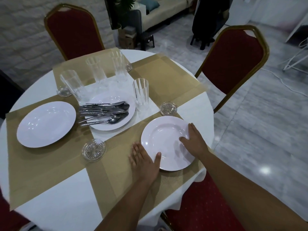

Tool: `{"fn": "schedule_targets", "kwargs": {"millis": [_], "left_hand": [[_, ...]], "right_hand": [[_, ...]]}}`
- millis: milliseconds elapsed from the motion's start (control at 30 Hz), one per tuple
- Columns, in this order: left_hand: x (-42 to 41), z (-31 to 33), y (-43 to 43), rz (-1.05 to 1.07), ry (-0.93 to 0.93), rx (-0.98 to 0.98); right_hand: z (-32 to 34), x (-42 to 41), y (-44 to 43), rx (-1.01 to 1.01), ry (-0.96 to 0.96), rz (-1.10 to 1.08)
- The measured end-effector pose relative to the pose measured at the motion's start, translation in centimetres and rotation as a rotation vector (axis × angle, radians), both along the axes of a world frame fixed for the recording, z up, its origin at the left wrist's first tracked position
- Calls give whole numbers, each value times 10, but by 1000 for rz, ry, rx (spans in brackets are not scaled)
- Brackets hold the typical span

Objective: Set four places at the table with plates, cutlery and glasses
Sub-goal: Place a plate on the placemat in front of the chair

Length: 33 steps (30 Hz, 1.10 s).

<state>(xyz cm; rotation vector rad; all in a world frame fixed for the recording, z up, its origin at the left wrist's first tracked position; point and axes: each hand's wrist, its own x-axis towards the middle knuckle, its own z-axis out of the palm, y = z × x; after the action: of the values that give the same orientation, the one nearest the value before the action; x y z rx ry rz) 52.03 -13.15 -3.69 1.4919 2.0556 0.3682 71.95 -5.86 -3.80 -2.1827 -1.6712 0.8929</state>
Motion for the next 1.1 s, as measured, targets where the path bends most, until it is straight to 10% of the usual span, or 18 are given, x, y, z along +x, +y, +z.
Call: {"fn": "schedule_targets", "kwargs": {"millis": [533,833,1100], "left_hand": [[-44,34,1,-65,-50,-47],[-149,81,26,-10,11,79],[-234,83,65,-34,149,180]], "right_hand": [[26,-13,-15,94,-128,-49],[41,-93,-43,363,-17,-238],[59,-182,-27,182,270,-315]]}}
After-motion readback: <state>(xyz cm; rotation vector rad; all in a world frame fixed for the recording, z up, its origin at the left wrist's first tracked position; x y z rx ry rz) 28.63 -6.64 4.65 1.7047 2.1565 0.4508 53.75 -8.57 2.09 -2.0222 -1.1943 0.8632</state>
